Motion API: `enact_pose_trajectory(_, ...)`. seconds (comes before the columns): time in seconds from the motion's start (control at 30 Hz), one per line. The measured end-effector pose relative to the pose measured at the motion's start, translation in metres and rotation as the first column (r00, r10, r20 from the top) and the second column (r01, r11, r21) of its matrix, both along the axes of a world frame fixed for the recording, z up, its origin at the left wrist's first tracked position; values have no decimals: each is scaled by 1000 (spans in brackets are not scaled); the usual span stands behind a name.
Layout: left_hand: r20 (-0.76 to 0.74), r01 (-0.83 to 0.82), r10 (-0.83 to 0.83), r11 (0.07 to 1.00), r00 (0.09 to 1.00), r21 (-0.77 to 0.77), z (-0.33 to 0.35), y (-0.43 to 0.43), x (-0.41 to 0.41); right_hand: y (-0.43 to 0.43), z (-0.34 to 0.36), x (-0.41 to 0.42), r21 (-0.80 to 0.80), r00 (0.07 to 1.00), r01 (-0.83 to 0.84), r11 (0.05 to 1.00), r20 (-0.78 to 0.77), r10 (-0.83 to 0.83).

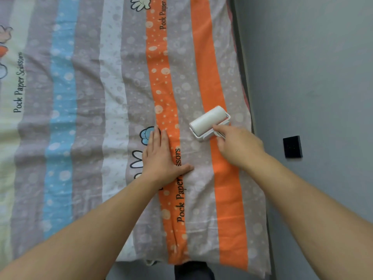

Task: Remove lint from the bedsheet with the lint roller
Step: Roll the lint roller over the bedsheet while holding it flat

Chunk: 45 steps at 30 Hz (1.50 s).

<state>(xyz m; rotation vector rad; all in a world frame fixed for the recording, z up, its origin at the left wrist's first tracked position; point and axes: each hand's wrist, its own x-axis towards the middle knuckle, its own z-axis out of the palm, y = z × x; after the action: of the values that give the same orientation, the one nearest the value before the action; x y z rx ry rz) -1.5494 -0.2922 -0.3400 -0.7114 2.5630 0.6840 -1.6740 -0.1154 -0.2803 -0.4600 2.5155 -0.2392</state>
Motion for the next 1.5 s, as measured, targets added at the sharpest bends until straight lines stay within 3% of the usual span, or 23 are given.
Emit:
enact_pose_trajectory(0.2,12,17,-17,1000,1000,-12,3,6,1,68,22,37,141,999,-18,990,50,11)
enact_pose_trajectory(0.47,35,90,-90,996,995,6,4,6,22,92,64,58,245,992,16,969,120,-47)
enact_pose_trajectory(0.67,67,117,-119,993,991,35,16,-16,54,-14,73,57,-4,996,42,999,-75,-43)
enact_pose_trajectory(0.83,117,125,-119,991,986,-45,9,-57,58,-99,13,35,-91,998,50,995,-27,-53)
enact_pose_trajectory(1.03,56,160,-159,987,986,-12,-3,-64,64,-79,6,56,86,996,52,995,-76,-46)
enact_pose_trajectory(1.37,21,214,-216,974,976,75,7,-79,79,3,33,117,283,994,91,955,39,-106)
enact_pose_trajectory(1.5,79,289,-294,955,953,63,6,-82,77,11,49,120,389,988,61,919,107,-111)
